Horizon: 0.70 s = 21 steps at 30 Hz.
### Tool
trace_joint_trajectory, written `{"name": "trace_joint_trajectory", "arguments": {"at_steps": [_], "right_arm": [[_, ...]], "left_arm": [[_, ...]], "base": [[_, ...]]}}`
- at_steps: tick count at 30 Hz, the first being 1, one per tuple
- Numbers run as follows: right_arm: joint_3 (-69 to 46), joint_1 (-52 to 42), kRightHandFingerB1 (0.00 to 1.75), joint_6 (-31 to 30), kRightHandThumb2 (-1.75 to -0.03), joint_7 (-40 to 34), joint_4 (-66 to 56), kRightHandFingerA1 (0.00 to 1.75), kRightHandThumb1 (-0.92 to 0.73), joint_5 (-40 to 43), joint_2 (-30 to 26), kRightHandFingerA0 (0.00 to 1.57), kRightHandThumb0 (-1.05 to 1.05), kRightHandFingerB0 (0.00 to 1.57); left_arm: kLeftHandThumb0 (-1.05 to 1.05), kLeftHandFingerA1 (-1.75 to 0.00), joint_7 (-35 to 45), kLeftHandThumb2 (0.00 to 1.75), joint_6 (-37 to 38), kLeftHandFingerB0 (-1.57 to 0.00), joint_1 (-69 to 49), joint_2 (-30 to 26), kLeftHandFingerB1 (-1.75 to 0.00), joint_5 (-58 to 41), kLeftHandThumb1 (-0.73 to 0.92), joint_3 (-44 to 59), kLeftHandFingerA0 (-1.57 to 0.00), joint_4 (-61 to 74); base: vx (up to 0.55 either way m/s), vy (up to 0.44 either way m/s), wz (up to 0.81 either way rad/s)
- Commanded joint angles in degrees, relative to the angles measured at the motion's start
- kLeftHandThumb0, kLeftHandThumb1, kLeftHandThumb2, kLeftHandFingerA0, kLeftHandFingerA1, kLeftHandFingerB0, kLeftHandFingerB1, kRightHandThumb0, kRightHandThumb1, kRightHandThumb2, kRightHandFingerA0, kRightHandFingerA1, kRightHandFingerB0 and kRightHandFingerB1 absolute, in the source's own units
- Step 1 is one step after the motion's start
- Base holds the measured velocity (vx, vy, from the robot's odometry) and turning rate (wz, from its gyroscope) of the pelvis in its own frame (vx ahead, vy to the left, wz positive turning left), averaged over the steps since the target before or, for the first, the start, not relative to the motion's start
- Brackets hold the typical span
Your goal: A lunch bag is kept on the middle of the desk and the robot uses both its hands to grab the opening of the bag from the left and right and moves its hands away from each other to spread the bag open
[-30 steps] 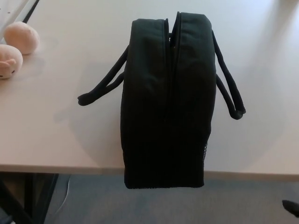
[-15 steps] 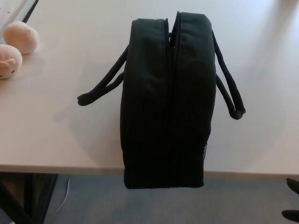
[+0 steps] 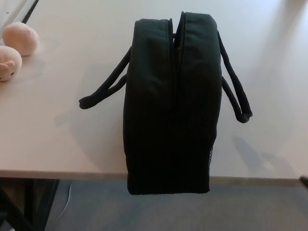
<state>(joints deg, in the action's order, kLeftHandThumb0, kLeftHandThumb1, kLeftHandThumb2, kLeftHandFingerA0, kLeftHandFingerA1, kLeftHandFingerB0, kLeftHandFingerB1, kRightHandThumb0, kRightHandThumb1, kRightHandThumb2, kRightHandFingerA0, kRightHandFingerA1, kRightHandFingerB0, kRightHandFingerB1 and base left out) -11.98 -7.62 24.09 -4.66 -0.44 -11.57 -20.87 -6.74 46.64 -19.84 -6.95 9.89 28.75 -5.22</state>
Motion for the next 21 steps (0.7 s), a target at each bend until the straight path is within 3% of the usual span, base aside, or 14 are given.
{"name": "trace_joint_trajectory", "arguments": {"at_steps": [1, 2, 3, 5, 7, 8, 9, 10, 11, 13, 14, 16, 20, 21], "right_arm": [[-3.89, 16.14, 0.3, 7.25, -0.54, 4.98, -4.28, 0.4, -0.43, -3.25, -15.94, 0.47, -0.56, 0.27], [-3.64, 16.66, 0.3, 6.93, -0.54, 5.35, -3.96, 0.4, -0.43, -3.24, -16.73, 0.47, -0.56, 0.27], [-3.09, 18.26, 0.3, 6.44, -0.54, 5.92, -2.78, 0.41, -0.43, -3.96, -18.25, 0.47, -0.59, 0.28], [-2.28, 20.22, 0.31, 7.23, -0.54, 5.84, -0.74, 0.41, -0.42, -4.8, -19.85, 0.47, -0.58, 0.29], [-1.0, 22.5, 0.31, 9.89, -0.53, 5.01, 2.35, 0.42, -0.41, -6.11, -21.26, 0.48, -0.56, 0.28], [-0.03, 24.42, 0.29, 11.18, -0.52, 3.86, 4.68, 0.48, -0.37, -8.82, -22.69, 0.66, -0.53, 0.24], [1.01, 26.24, 0.29, 11.72, -0.51, 3.59, 6.49, 0.57, -0.35, -10.66, -23.91, 0.81, -0.52, 0.21], [1.88, 27.56, 0.29, 11.81, -0.51, 3.81, 7.64, 0.57, -0.35, -11.51, -24.75, 0.81, -0.52, 0.21], [2.74, 29.01, 0.29, 12.34, -0.51, 3.82, 8.9, 0.49, -0.34, -12.39, -25.54, 0.64, -0.52, 0.21], [3.98, 30.88, 0.28, 12.51, -0.51, 4.2, 10.38, 0.46, -0.34, -13.26, -26.66, 0.59, -0.53, 0.2], [4.98, 32.45, 0.35, 12.34, -0.65, 5.15, 11.42, 0.48, -0.32, -13.61, -27.51, 0.44, -0.59, 0.17], [6.57, 34.74, 0.35, 11.46, -0.66, 7.13, 12.56, 0.47, -0.33, -13.87, -28.89, 0.4, -0.59, 0.16], [8.74, 37.68, 0.35, 11.01, -0.67, 8.23, 13.73, 0.46, -0.34, -15.6, -30.71, 0.35, -0.61, 0.17], [10.39, 39.98, 0.35, 11.73, -0.7, 9.27, 15.25, 0.48, -0.37, -16.47, -31.34, 0.36, -0.66, 0.16]], "left_arm": [[-0.19, -1.19, -7.59, 0.54, 15.68, -0.42, 13.66, -9.41, -0.34, 11.37, 0.46, 10.22, -0.93, 5.98], [-0.19, -1.19, -8.0, 0.54, 15.46, -0.42, 14.74, -10.0, -0.34, 12.11, 0.46, 10.6, -0.93, 5.22], [-0.21, -0.59, -9.33, 0.54, 15.12, -0.42, 17.75, -12.57, -0.34, 14.67, 0.45, 11.09, -0.95, 3.1], [-0.28, -0.49, -10.36, 0.55, 14.84, -0.4, 20.58, -14.76, -0.34, 16.72, 0.47, 11.08, -0.92, 0.56], [-0.3, -0.47, -11.89, 0.55, 14.99, -0.39, 22.97, -17.04, -0.34, 19.24, 0.48, 11.04, -0.89, -2.19], [-0.3, -0.54, -13.51, 0.55, 15.23, -0.35, 25.01, -19.28, -0.33, 22.45, 0.49, 10.47, -0.89, -4.11], [-0.29, -0.39, -14.72, 0.54, 15.29, -0.33, 27.28, -21.68, -0.33, 25.09, 0.46, 9.37, -0.59, -6.01], [-0.29, -0.39, -15.56, 0.54, 15.33, -0.33, 29.1, -23.56, -0.33, 26.83, 0.46, 8.28, -0.59, -7.52], [-0.31, -0.37, -15.97, 0.54, 14.79, -0.31, 30.21, -24.94, -0.33, 28.13, 0.46, 7.26, -0.54, -8.25], [-0.3, -0.36, -16.64, 0.54, 14.52, -0.31, 31.87, -26.86, -0.33, 29.77, 0.45, 5.69, -0.51, -9.55], [-0.28, -0.38, -17.56, 0.52, 13.94, -0.34, 33.62, -28.37, -0.33, 31.69, 0.4, 4.19, -0.55, -10.38], [-0.36, -0.43, -19.73, 0.59, 12.5, -0.33, 36.27, -30.1, -0.38, 34.89, 0.35, 1.74, -0.54, -11.21], [-0.29, -0.39, -22.47, 0.52, 11.22, -0.38, 38.94, -32.12, -0.33, 38.48, 0.38, -1.9, -0.59, -11.99], [-0.42, -0.47, -25.25, 0.64, 9.89, -0.41, 40.68, -33.92, -0.42, 42.59, 0.37, -4.56, -0.56, -12.22]], "base": [[0.0, 0.0, 0.0], [0.0, 0.0, 0.0], [0.0, 0.0, 0.0], [0.0, 0.0, 0.0], [0.0, 0.0, 0.0], [0.0, 0.0, 0.0], [0.0, 0.0, 0.0], [0.0, 0.0, 0.0], [0.0, 0.0, 0.0], [0.0, 0.0, 0.0], [0.0, 0.0, 0.0], [0.0, 0.0, 0.0], [0.0, 0.0, 0.0], [0.0, 0.0, 0.0]]}}
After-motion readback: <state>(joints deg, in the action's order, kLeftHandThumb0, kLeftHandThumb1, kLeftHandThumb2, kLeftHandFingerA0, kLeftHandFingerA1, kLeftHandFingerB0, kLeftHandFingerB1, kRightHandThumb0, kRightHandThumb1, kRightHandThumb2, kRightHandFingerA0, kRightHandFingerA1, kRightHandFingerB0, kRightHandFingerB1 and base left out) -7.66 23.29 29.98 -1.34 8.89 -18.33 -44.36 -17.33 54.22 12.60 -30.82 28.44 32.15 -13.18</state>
